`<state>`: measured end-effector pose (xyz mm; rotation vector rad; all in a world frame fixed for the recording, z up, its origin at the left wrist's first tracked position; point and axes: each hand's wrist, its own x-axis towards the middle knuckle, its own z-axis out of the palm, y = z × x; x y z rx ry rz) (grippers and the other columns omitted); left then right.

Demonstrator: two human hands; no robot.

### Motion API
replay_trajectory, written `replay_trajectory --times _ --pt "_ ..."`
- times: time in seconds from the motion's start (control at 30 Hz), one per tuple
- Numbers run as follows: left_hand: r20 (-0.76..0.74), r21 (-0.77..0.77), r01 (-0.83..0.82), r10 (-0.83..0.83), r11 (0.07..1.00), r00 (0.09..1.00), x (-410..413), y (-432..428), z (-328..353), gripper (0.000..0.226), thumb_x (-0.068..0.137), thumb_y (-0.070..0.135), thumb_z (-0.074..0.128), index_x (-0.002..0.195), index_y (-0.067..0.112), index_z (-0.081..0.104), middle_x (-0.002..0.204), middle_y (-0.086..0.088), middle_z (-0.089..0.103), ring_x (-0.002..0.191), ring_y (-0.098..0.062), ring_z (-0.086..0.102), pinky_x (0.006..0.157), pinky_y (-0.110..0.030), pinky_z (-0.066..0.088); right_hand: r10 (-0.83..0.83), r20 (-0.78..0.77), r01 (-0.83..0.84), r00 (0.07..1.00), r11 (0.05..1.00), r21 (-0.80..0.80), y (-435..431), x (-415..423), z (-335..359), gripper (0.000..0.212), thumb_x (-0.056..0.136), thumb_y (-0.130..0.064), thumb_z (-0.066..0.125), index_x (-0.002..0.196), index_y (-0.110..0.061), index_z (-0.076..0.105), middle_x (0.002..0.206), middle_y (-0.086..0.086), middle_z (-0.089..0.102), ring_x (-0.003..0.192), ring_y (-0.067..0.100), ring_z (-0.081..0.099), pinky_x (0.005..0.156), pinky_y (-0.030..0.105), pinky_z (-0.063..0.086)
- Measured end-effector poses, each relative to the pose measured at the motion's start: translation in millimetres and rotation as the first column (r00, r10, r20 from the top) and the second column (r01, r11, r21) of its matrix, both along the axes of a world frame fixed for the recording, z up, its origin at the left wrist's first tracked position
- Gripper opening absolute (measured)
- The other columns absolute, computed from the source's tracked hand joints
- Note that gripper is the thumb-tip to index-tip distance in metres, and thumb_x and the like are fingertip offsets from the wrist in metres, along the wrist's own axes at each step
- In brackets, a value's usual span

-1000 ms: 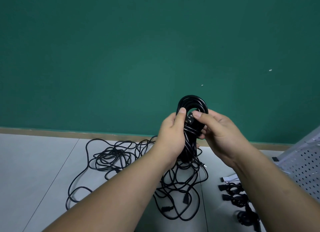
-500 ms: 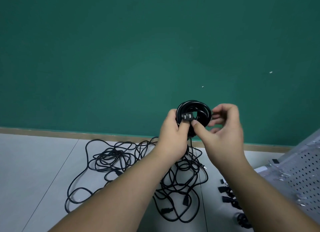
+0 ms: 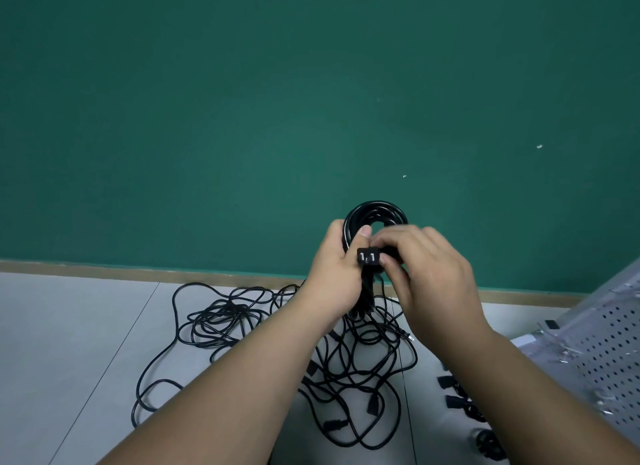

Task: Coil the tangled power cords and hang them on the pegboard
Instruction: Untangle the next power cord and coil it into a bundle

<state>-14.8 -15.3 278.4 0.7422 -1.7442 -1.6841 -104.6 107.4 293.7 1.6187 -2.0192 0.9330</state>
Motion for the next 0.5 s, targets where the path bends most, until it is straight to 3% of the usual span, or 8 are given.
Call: replay_trajectory --times 0.1,0.2,0.3,0.5 --pt "-0.015 0.017 -0.004 0.004 1.0 1.0 1.8 -0.8 2.0 0.023 0.109 0.046 0.053 0.103 0.024 0.057 0.087 0.011 0.064 0.081 -0.004 0.061 0.074 -0.017 0.048 0.019 0.006 -0.018 1.0 0.999 -0.029 -0.7 3.5 1.4 0.012 0.104 -0.014 0.063 0.114 -0.018 0.068 0.108 -0.01 0.07 0.093 0.019 0.066 0.077 0.037 0.054" --pt "-0.042 0.095 0.022 -0.018 0.995 0.999 1.5 -3.4 2.6 0.024 0.108 0.046 0.055 0.104 0.023 0.06 0.086 0.01 0.067 0.082 -0.006 0.064 0.083 -0.027 0.052 0.064 0.035 -0.062 0.997 0.996 -0.066 -2.7 12.1 -0.9 0.016 0.102 -0.007 0.065 0.116 -0.015 0.069 0.113 -0.007 0.072 0.098 0.016 0.068 0.082 0.028 0.052" --pt "-0.051 0.167 0.007 0.002 0.986 0.999 3.4 -7.7 3.8 0.027 0.108 0.042 0.057 0.108 0.015 0.061 0.09 0.004 0.069 0.08 -0.007 0.067 0.079 -0.028 0.055 0.109 0.023 -0.107 0.994 0.993 -0.055 -2.4 14.3 -3.3 0.018 0.1 -0.005 0.067 0.116 -0.013 0.071 0.117 -0.006 0.073 0.105 0.014 0.069 0.09 0.024 0.053" --pt "-0.064 0.23 0.007 0.008 0.973 0.998 6.5 -15.0 1.1 0.026 0.107 0.049 0.057 0.116 0.025 0.057 0.113 0.001 0.073 0.108 -0.017 0.07 0.097 -0.041 0.058 0.121 0.092 -0.115 0.988 0.991 -0.068 -4.0 13.2 -15.8 0.02 0.094 -0.003 0.074 0.111 -0.014 0.076 0.117 -0.009 0.073 0.111 0.008 0.069 0.095 0.024 0.055"
